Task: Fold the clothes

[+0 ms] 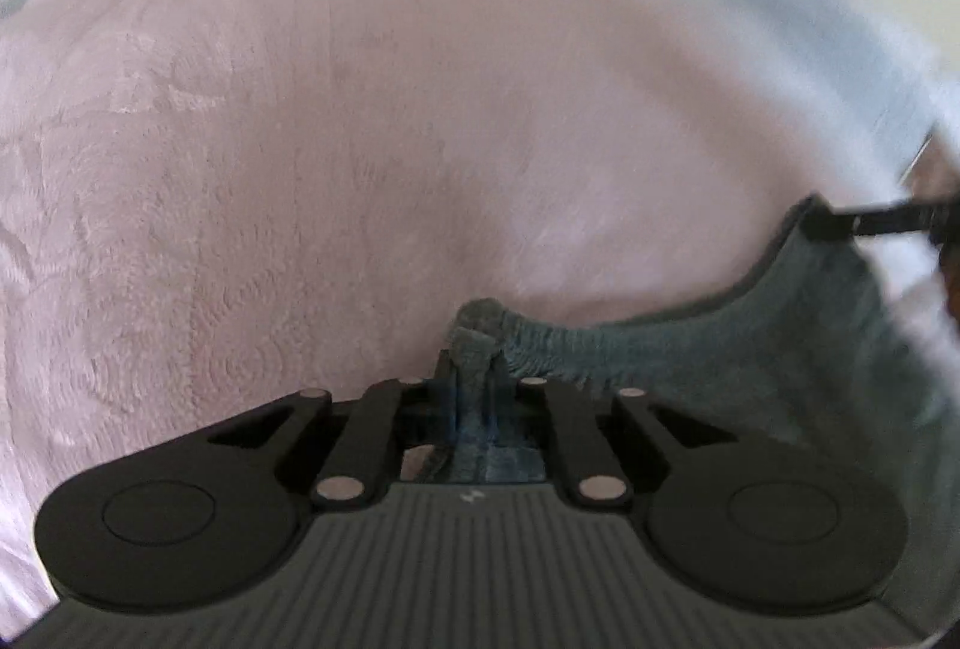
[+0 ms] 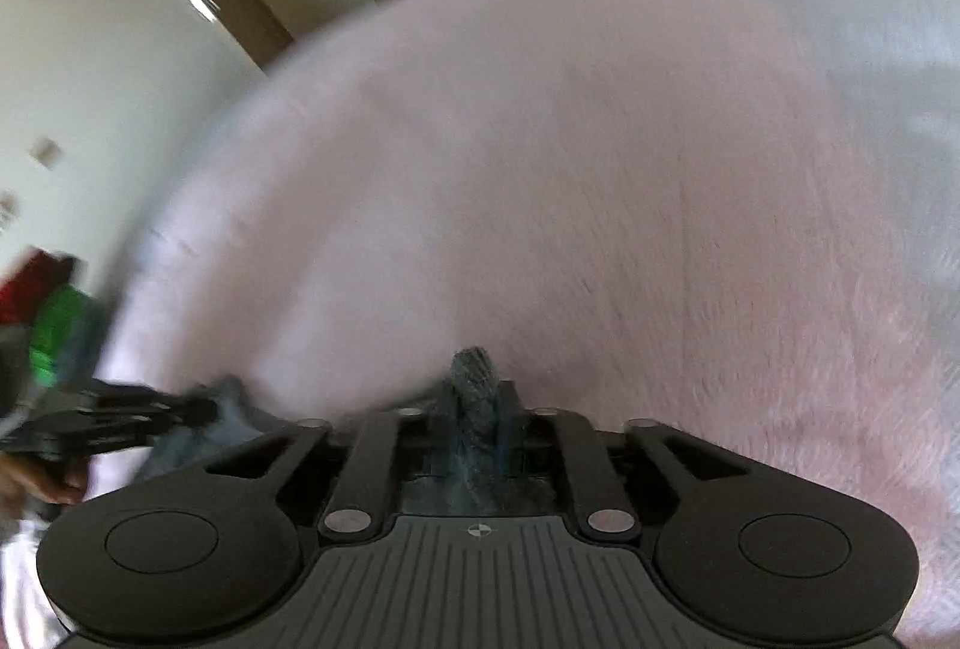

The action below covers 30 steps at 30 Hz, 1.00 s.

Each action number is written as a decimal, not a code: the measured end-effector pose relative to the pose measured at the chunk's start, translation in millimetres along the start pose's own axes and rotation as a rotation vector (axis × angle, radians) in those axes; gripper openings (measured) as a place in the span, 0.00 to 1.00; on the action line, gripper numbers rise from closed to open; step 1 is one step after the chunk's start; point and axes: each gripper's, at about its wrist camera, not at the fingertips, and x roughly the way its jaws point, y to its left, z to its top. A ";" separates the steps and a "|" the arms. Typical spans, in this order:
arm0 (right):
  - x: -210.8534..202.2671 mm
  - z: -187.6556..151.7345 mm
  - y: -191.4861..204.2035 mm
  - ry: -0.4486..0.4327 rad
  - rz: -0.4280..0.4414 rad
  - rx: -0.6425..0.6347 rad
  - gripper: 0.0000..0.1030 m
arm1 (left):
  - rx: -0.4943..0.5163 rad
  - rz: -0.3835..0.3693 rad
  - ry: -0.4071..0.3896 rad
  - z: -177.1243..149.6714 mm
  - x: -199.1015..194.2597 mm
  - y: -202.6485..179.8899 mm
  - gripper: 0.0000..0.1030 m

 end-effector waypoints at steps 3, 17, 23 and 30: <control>-23.2 1.4 8.1 -0.085 -0.096 -0.017 0.56 | -0.007 0.080 -0.042 2.6 -13.4 -3.9 0.26; -98.9 -130.1 48.7 0.195 -0.259 -0.364 0.56 | 0.122 0.207 0.119 -108.7 -103.3 -49.5 0.08; -173.6 -170.5 23.9 0.238 -0.400 -0.221 0.56 | -0.108 0.398 0.151 -161.3 -176.0 -23.8 0.12; -183.5 -193.6 79.2 0.119 -0.299 -0.189 0.56 | -0.156 0.361 0.047 -165.4 -199.7 -79.4 0.19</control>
